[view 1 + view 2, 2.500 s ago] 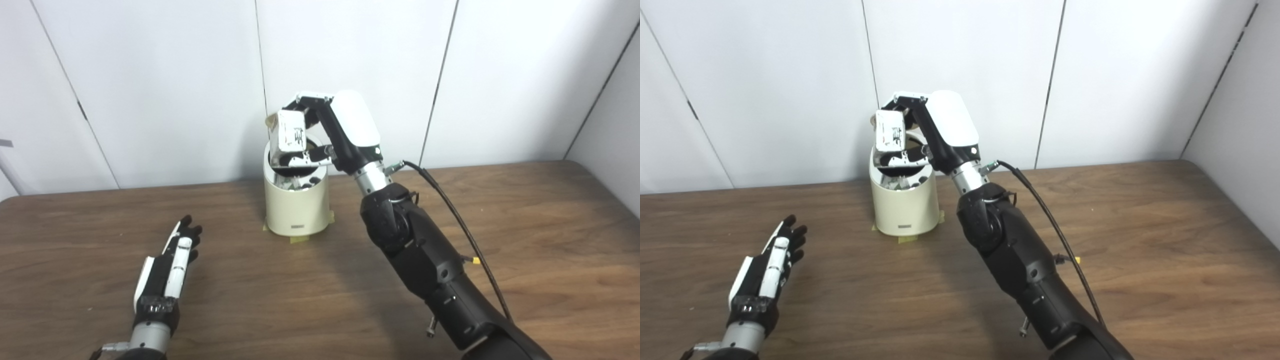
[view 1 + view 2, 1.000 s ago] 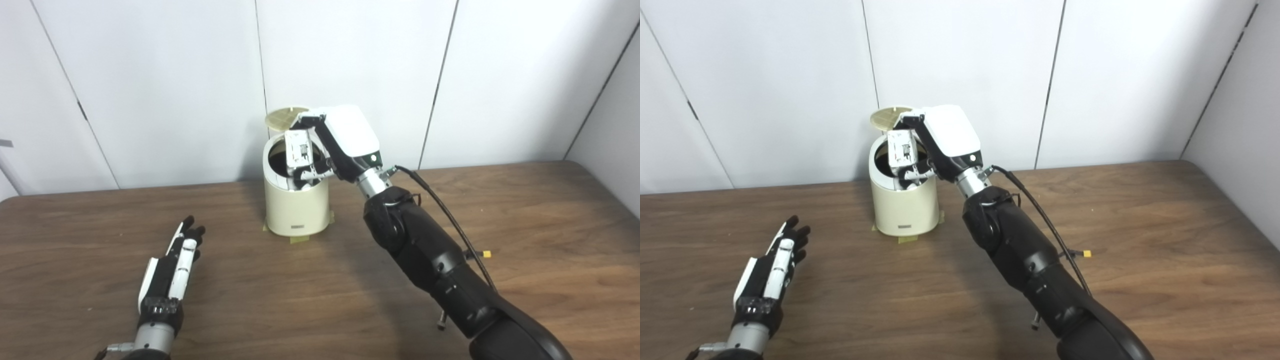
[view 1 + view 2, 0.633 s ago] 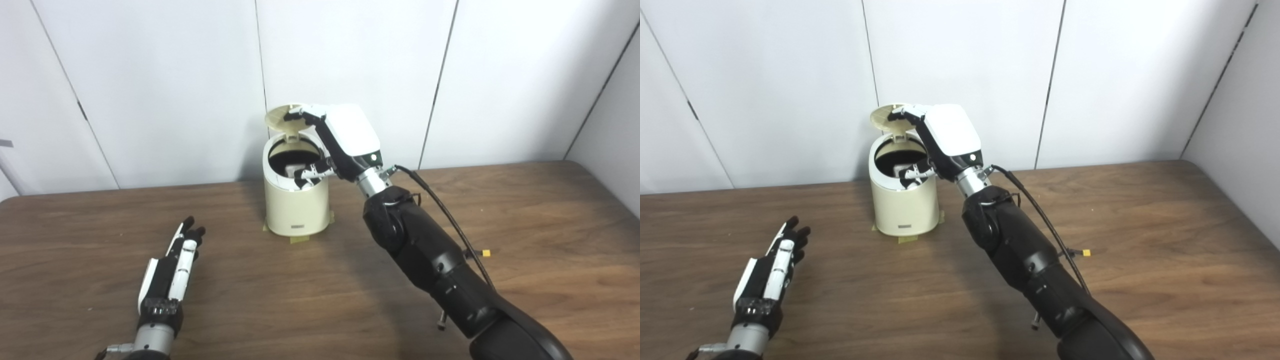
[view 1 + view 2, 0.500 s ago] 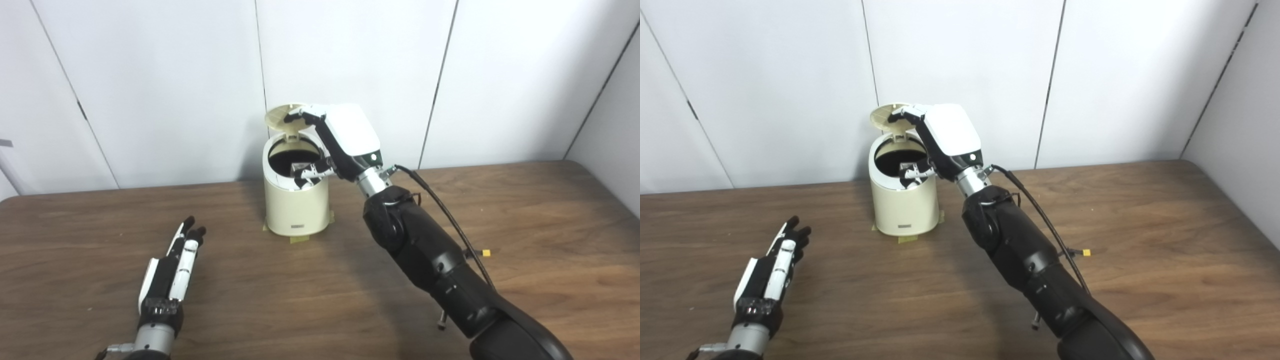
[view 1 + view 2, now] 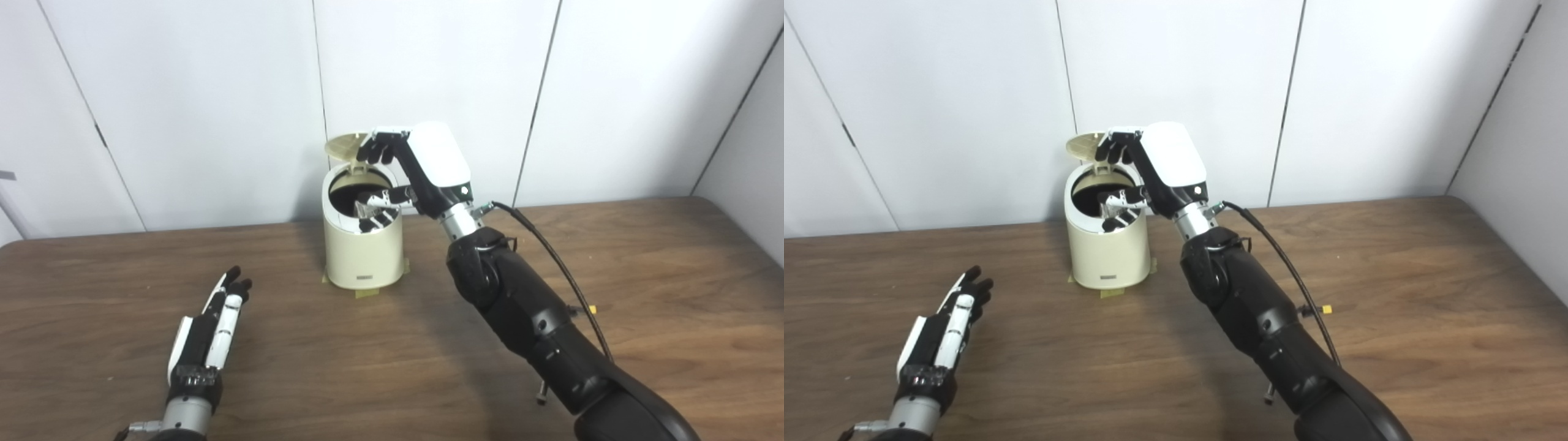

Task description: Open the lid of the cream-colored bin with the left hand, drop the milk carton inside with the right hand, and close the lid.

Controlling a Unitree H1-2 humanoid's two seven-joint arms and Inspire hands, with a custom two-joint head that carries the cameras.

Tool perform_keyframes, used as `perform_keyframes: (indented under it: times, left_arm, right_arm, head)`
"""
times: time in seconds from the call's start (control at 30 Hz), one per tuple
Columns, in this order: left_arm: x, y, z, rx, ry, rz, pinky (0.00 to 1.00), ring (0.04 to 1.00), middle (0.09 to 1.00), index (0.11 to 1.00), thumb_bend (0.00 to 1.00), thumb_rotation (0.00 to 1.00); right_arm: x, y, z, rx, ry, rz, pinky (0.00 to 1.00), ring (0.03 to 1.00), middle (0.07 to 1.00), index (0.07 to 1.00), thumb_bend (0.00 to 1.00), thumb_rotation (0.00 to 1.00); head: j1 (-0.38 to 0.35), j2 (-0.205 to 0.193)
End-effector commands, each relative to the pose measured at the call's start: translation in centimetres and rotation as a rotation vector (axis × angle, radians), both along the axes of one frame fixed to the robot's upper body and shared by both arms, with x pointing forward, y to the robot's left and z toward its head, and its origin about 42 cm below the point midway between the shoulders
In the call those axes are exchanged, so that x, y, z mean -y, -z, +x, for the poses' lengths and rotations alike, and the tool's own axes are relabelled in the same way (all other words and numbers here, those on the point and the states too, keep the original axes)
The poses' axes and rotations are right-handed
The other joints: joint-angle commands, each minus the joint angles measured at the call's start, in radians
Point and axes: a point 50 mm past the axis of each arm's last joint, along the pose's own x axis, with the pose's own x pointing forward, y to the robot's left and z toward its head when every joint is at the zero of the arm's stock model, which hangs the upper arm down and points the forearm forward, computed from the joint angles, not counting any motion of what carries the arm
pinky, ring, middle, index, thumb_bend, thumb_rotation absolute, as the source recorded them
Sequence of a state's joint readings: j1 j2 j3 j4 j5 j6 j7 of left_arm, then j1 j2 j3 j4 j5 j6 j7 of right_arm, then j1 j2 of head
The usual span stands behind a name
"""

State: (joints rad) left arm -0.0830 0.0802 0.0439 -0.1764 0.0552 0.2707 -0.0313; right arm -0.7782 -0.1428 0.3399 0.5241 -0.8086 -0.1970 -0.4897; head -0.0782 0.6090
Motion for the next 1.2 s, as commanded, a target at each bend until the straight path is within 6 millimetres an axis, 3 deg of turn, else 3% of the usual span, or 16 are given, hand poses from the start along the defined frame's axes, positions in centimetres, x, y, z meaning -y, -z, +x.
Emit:
perform_keyframes:
  times: [0.0, 0.2, 0.43, 0.53, 0.63, 0.7, 0.73, 0.8, 0.87, 1.0, 1.17]
  left_arm:
    - [0.1, -1.5, 0.6, 0.067, 0.001, 0.012, 0.99, 0.947, 0.925, 0.972, 0.48, 0.91]
    - [0.1, -1.8, 0.8, 0.073, 0.006, -0.004, 0.98, 0.952, 0.930, 0.975, 0.44, 0.92]
    - [-0.3, -2.3, 1.6, 0.092, 0.009, -0.010, 0.94, 0.935, 0.925, 0.967, 0.46, 0.92]
    - [-0.4, -2.9, 2.3, 0.102, 0.016, 0.004, 0.99, 0.945, 0.926, 0.963, 0.46, 0.94]
    - [-0.6, -3.4, 3.0, 0.105, 0.021, 0.015, 1.00, 0.946, 0.926, 0.958, 0.47, 0.94]
    - [-0.7, -3.9, 3.7, 0.108, 0.022, 0.021, 0.99, 0.934, 0.926, 0.953, 0.48, 0.94]
    - [-0.7, -4.3, 4.1, 0.111, 0.025, 0.020, 0.99, 0.931, 0.925, 0.951, 0.48, 0.93]
    - [-0.8, -5.1, 5.1, 0.117, 0.038, 0.023, 0.97, 0.929, 0.930, 0.950, 0.52, 0.94]
    - [-0.9, -5.9, 6.1, 0.121, 0.053, 0.023, 0.95, 0.928, 0.933, 0.952, 0.53, 0.96]
    - [-0.1, -8.0, 8.5, 0.135, 0.084, -0.019, 0.91, 0.922, 0.929, 0.962, 0.51, 0.95]
    - [1.0, -10.6, 11.1, 0.147, 0.130, -0.010, 0.90, 0.910, 0.911, 0.935, 0.57, 0.94]
  right_arm:
    - [0.0, -3.1, 0.1, 0.097, -0.025, 0.052, 0.41, 0.418, 0.488, 0.505, 0.52, 0.00]
    - [0.4, -3.4, -1.1, 0.038, -0.011, 0.209, 0.38, 0.407, 0.489, 0.508, 0.52, 0.00]
    - [2.6, -2.8, -4.3, -0.155, 0.026, 0.528, 0.36, 0.424, 0.480, 0.520, 0.52, 0.00]
    - [3.9, -2.2, -6.0, -0.272, 0.041, 0.655, 0.41, 0.441, 0.488, 0.514, 0.52, 0.00]
    - [4.9, -1.7, -7.4, -0.379, 0.035, 0.733, 0.48, 0.552, 0.491, 0.503, 0.52, 0.01]
    - [5.6, -1.3, -8.4, -0.445, -0.017, 0.815, 0.54, 0.614, 0.635, 0.499, 0.50, 0.14]
    - [6.1, -0.8, -9.1, -0.485, -0.056, 0.857, 0.56, 0.641, 0.670, 0.499, 0.50, 0.16]
    - [6.8, 0.1, -10.5, -0.562, -0.104, 0.918, 0.69, 0.778, 0.798, 0.747, 0.51, 0.66]
    - [7.2, 1.1, -11.9, -0.615, -0.112, 0.948, 0.79, 0.858, 0.871, 0.833, 0.55, 0.82]
    - [7.6, 2.5, -13.8, -0.648, -0.092, 0.988, 0.88, 0.933, 0.935, 0.897, 0.57, 0.96]
    - [8.0, 4.2, -15.2, -0.655, -0.089, 1.046, 0.90, 0.954, 0.950, 0.942, 0.59, 1.00]
  head:
    - [-0.001, 0.000]
    - [0.002, 0.001]
    - [-0.002, -0.002]
    - [-0.003, -0.003]
    - [-0.002, -0.004]
    - [0.005, -0.002]
    - [0.006, -0.002]
    - [0.006, -0.003]
    - [0.004, -0.005]
    - [0.008, -0.006]
    - [0.012, -0.005]
